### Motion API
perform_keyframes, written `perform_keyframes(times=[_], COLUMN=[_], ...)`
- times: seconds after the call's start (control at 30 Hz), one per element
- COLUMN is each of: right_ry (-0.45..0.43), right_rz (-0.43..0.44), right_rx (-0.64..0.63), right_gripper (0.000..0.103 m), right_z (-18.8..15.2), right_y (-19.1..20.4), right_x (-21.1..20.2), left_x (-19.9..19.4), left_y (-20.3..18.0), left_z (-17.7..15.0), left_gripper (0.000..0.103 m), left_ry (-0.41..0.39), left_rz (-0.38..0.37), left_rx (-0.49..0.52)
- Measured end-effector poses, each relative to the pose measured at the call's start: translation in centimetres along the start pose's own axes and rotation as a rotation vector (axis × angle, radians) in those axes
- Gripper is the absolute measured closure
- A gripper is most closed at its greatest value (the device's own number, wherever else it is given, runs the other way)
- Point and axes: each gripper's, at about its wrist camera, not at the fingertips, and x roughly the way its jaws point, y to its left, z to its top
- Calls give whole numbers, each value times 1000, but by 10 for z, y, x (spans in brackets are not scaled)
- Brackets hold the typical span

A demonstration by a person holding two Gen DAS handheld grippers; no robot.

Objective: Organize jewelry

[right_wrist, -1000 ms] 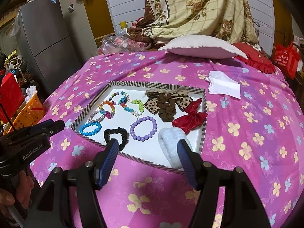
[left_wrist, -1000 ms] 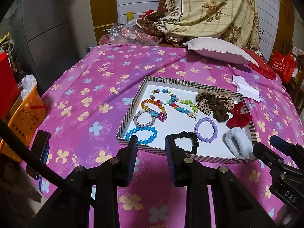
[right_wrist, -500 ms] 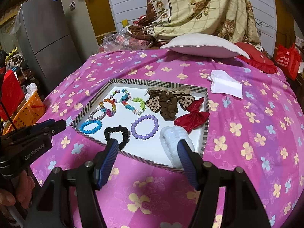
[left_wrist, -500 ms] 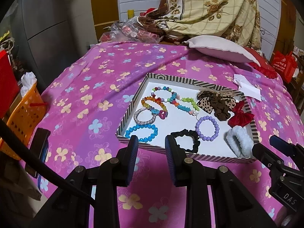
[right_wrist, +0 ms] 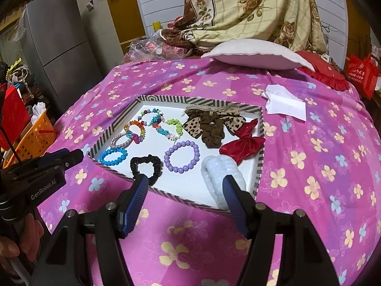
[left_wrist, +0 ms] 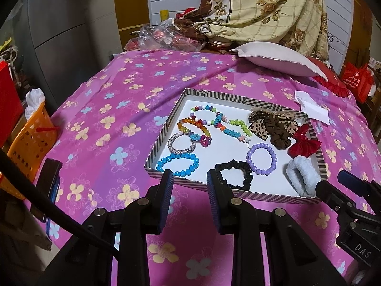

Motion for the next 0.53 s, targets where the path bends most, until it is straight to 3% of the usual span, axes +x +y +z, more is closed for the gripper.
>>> perform_keyframes(times=[0.37, 0.53], right_ry=[12, 6], right_rz=[5, -19], right_rx=[-1, 14], right_gripper=[34, 34], right_z=[0, -1], right_y=[-4, -25], right_x=[5, 6], left_x=[3, 8], left_y=[1, 3], left_z=[0, 1], left_gripper=[62, 62], left_ry=[-10, -1], left_rz=[-1, 4], left_rx=[5, 0])
